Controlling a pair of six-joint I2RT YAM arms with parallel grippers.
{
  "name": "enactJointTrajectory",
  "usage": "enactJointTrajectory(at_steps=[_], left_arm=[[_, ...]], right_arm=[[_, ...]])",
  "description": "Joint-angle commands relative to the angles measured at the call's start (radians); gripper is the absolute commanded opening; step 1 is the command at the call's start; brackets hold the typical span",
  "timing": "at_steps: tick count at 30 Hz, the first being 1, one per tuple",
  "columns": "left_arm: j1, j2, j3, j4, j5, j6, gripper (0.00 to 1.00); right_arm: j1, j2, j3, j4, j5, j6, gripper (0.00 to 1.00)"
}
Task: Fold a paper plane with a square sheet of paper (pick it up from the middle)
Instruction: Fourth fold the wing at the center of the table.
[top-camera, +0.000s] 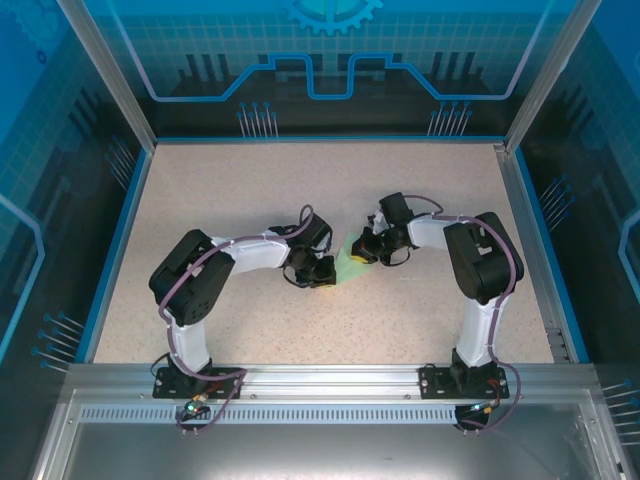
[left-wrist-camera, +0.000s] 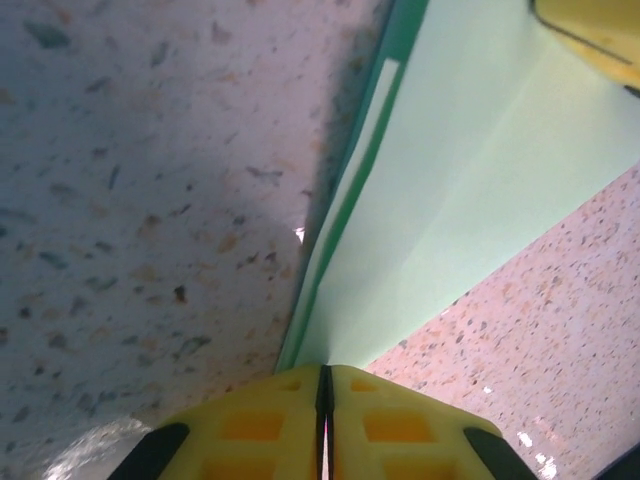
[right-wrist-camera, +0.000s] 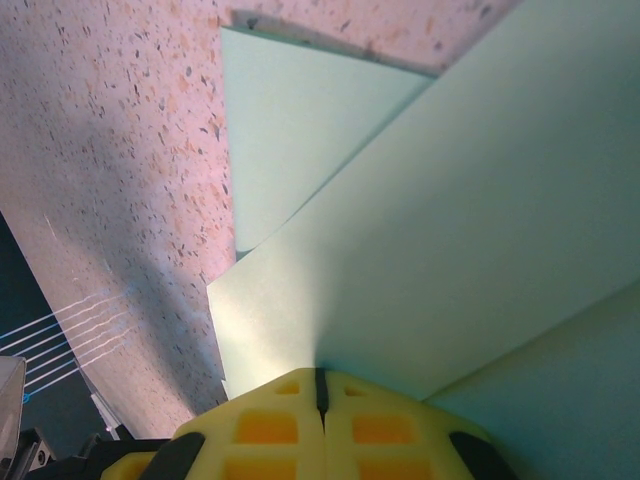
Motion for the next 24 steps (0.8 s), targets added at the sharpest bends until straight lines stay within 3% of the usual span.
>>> enactJointTrajectory(at_steps=[1,24], left_arm=[[-0.004,-0.017,-0.031,-0.089,-0.009,0.027,0.10],[-0.002,-0.082,-0.027,-0.189,-0.058,0.102,0.06]], right_arm=[[-0.001,0.119,-0.047,-0.127,0.188,-0.009,0.00],[-0.003,0.127,-0.049,-0.141,0.198,-0.014,0.00]])
